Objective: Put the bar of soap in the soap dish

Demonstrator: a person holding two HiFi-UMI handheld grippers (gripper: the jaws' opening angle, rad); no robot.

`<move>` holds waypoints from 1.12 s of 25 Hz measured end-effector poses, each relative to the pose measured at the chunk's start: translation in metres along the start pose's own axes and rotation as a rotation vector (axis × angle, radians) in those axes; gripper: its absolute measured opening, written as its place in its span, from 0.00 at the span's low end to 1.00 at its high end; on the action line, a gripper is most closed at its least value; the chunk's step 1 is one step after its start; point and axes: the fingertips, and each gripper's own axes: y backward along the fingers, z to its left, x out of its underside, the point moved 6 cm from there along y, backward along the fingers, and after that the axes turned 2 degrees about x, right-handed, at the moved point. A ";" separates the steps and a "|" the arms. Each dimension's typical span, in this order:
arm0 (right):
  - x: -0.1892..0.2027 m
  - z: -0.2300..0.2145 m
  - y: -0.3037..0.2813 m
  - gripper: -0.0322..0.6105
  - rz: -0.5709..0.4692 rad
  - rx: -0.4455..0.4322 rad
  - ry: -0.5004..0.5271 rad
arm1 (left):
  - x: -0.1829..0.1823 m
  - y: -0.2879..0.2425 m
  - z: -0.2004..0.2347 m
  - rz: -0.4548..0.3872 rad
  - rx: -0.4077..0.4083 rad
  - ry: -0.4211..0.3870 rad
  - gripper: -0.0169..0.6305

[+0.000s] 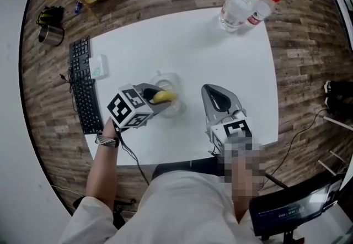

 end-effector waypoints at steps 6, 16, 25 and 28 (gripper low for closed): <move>0.002 -0.001 0.001 0.05 -0.006 -0.011 -0.020 | 0.005 -0.004 0.002 0.037 0.014 0.022 0.22; 0.005 -0.004 -0.002 0.05 0.005 -0.009 -0.038 | 0.009 -0.009 0.005 0.151 0.058 0.054 0.22; 0.006 -0.003 -0.005 0.05 0.013 -0.024 -0.060 | 0.005 -0.007 0.004 0.208 0.063 0.053 0.22; 0.008 -0.004 -0.003 0.05 0.016 -0.024 -0.064 | 0.007 -0.008 0.001 0.226 0.056 0.055 0.22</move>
